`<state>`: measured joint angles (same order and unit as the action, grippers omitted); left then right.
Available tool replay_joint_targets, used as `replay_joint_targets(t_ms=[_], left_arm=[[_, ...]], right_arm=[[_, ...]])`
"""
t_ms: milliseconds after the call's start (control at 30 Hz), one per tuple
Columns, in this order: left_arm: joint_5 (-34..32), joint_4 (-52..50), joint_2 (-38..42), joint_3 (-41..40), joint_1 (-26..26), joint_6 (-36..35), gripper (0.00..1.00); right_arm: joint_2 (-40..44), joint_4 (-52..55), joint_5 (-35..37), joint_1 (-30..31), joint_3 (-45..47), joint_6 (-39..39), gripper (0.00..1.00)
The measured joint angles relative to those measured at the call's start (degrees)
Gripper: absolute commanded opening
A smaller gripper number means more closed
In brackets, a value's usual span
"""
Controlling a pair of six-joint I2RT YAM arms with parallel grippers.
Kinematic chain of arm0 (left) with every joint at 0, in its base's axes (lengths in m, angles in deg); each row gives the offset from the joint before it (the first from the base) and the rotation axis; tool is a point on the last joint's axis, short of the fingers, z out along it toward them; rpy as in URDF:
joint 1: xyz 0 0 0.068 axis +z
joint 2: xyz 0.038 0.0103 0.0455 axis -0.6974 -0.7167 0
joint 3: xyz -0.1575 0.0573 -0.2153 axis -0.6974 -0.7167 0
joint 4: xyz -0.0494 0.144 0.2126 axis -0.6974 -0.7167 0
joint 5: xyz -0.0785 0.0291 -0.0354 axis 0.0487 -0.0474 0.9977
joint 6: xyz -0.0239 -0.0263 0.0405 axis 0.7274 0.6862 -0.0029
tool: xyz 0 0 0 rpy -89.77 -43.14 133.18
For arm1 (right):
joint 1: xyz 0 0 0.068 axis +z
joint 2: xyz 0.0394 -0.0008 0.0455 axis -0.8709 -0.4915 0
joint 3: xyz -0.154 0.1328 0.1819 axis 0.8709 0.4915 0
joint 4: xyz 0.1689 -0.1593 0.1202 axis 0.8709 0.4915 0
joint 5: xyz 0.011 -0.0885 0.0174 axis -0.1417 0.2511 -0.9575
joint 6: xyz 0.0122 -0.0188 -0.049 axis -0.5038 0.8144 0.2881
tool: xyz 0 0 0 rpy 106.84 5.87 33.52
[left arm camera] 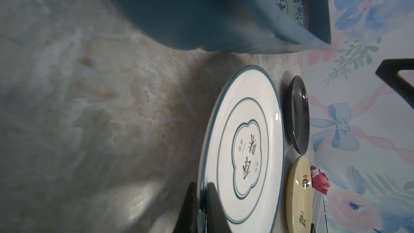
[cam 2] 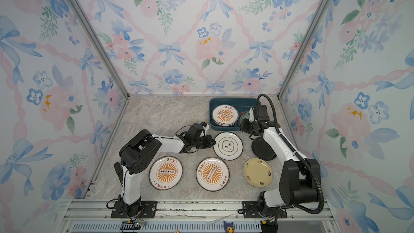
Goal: Place the plates into the plastic bin on the countertop
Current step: Pick up the plate from the center of the table.
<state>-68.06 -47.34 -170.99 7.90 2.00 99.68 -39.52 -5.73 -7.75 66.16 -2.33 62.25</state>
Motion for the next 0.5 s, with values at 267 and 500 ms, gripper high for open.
replay_joint_targets(t_ms=[267, 500], left_arm=[[2.3, 0.6, -0.1, 0.5, -0.4, 0.4, 0.00], [5.5, -0.8, 0.3, 0.7, -1.7, 0.0, 0.00]], right_arm=[[3.3, 0.1, -0.8, -0.8, 2.9, 0.0, 0.53], [7.5, -0.4, -4.6, -4.9, 4.8, 0.1, 0.61]])
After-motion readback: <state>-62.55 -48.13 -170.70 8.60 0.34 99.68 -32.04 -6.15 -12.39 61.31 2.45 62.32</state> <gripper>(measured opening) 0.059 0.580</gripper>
